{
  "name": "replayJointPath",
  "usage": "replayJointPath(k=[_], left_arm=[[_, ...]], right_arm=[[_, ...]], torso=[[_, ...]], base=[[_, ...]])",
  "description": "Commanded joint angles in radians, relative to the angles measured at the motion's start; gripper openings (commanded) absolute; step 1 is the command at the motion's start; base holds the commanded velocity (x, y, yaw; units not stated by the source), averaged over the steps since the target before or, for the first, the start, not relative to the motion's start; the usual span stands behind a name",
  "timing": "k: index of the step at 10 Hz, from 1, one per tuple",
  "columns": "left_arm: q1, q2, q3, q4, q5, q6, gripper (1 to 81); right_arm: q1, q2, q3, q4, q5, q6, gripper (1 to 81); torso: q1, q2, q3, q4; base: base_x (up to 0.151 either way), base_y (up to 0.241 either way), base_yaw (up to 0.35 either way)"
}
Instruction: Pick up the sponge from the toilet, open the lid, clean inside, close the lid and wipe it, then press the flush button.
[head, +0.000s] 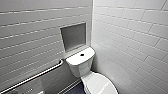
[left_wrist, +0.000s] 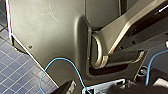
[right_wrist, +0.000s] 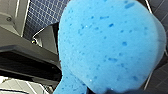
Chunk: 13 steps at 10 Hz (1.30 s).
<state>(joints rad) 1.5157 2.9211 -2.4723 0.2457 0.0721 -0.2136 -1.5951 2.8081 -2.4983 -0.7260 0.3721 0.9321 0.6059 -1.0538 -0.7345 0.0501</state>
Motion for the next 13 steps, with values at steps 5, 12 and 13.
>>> replayJointPath(k=[5, 12, 13], left_arm=[[-0.005, 0.027, -0.042, -0.025, 0.067, -0.001, 81.1], [-0.009, 0.063, -0.102, -0.023, 0.067, -0.001, 81.1], [-0.009, 0.063, -0.102, -0.023, 0.067, 0.000, 81.1]], right_arm=[[-0.006, 0.113, -0.131, -0.064, -0.036, -0.001, 1.0], [-0.007, 0.144, -0.186, -0.064, -0.039, -0.001, 1.0], [-0.006, 0.144, -0.186, -0.064, -0.041, 0.001, 1.0]], torso=[[-0.155, 0.241, 0.112, 0.000], [-0.317, 0.487, 0.265, 0.000], [-0.340, 0.522, 0.298, 0.000]], base=[[0.000, 0.000, 0.000], [0.000, 0.000, 0.000], [0.000, 0.000, 0.000]])
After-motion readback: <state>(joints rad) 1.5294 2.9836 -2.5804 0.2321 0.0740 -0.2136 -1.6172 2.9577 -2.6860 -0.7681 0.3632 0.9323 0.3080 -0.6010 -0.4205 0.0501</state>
